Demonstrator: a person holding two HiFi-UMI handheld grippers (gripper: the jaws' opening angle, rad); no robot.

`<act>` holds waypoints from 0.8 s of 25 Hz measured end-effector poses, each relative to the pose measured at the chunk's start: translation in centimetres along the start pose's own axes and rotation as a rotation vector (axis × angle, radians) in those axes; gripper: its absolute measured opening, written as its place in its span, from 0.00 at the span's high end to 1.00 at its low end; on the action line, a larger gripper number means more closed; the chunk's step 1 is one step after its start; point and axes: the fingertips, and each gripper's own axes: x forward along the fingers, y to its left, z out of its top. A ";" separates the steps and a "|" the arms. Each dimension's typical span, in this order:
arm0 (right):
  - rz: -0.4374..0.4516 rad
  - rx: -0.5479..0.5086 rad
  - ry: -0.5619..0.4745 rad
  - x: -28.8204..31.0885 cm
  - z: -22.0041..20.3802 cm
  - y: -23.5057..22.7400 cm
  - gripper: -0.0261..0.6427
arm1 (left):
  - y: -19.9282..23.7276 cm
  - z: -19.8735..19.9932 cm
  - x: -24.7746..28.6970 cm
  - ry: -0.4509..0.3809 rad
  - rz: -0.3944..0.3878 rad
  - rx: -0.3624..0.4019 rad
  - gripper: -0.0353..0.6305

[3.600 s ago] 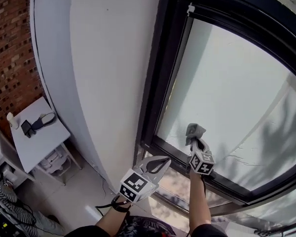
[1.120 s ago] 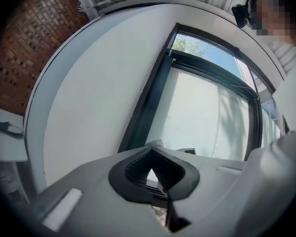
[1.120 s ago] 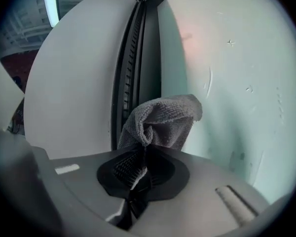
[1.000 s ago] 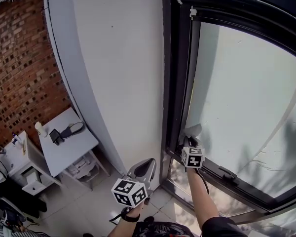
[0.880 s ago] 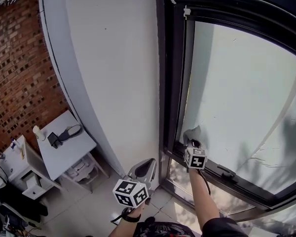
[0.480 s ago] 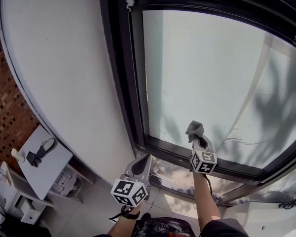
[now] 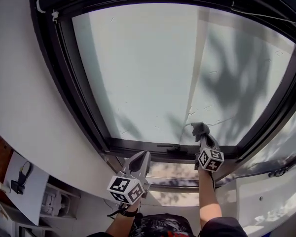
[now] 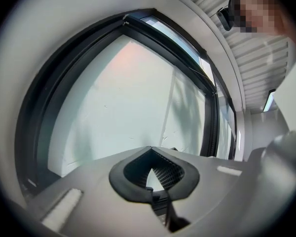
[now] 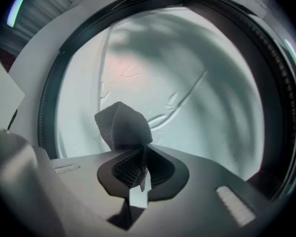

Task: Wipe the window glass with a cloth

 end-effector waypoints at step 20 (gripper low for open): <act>-0.395 0.201 0.021 -8.3 -1.0 -22.2 0.93 | -8.5 -3.9 4.1 0.003 -0.122 -0.048 0.95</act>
